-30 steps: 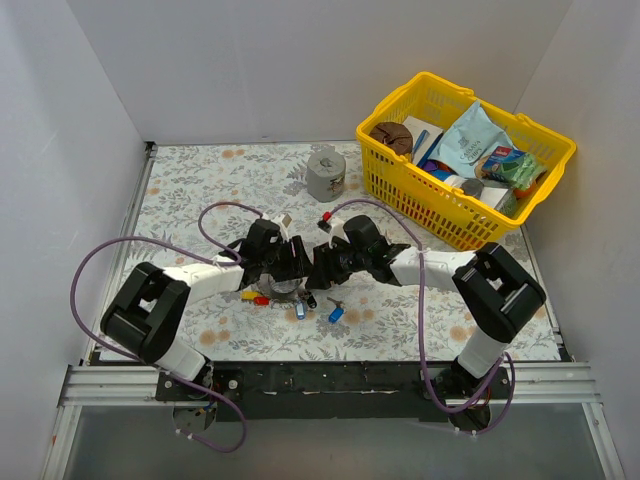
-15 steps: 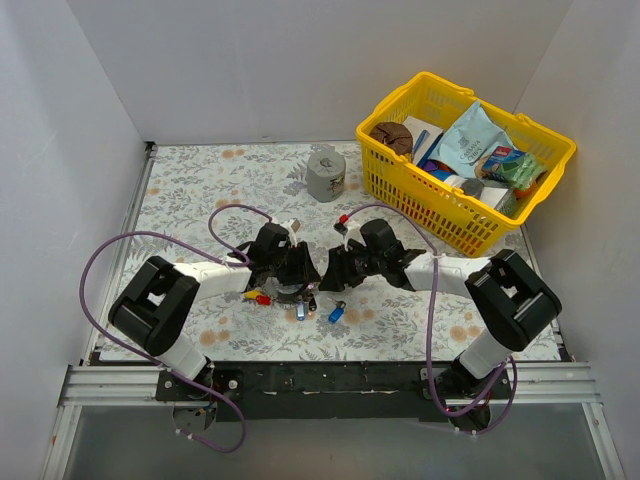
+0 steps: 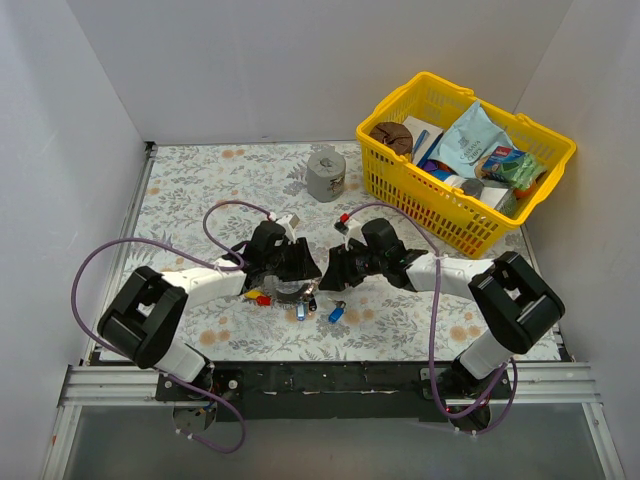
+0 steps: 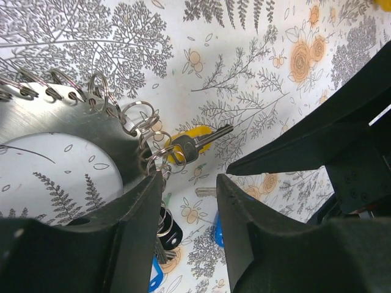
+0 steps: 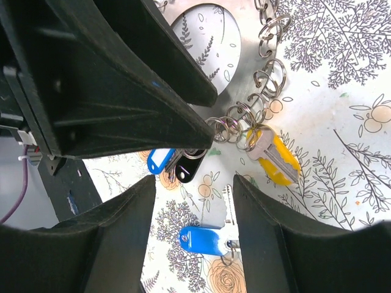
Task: Put the keys on the keyring
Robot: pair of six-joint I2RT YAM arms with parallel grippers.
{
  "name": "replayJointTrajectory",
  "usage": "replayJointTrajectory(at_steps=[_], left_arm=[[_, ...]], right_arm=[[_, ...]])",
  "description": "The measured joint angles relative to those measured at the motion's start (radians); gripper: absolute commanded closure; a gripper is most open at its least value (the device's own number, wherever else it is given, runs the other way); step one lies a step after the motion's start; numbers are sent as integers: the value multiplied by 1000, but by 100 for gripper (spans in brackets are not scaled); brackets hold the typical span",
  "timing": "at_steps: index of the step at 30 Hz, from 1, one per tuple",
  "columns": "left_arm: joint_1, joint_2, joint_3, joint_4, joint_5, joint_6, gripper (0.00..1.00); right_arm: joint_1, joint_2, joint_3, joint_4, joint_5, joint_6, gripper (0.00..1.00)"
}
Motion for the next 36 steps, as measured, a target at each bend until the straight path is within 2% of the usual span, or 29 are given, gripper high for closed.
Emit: replayJointTrajectory(at_steps=[22,29,36], left_arm=[[0,-12,-90,53,-22,77,69],[0,-8,-100,95,0,78,76],[0,-5,-116,117,6,82,76]], right_arm=[[-5,-35,-10,-2,0,-19,39],[-6,-38,-11,-2,0,-21,39],[-6,-47,-26,-2,1,-21,39]])
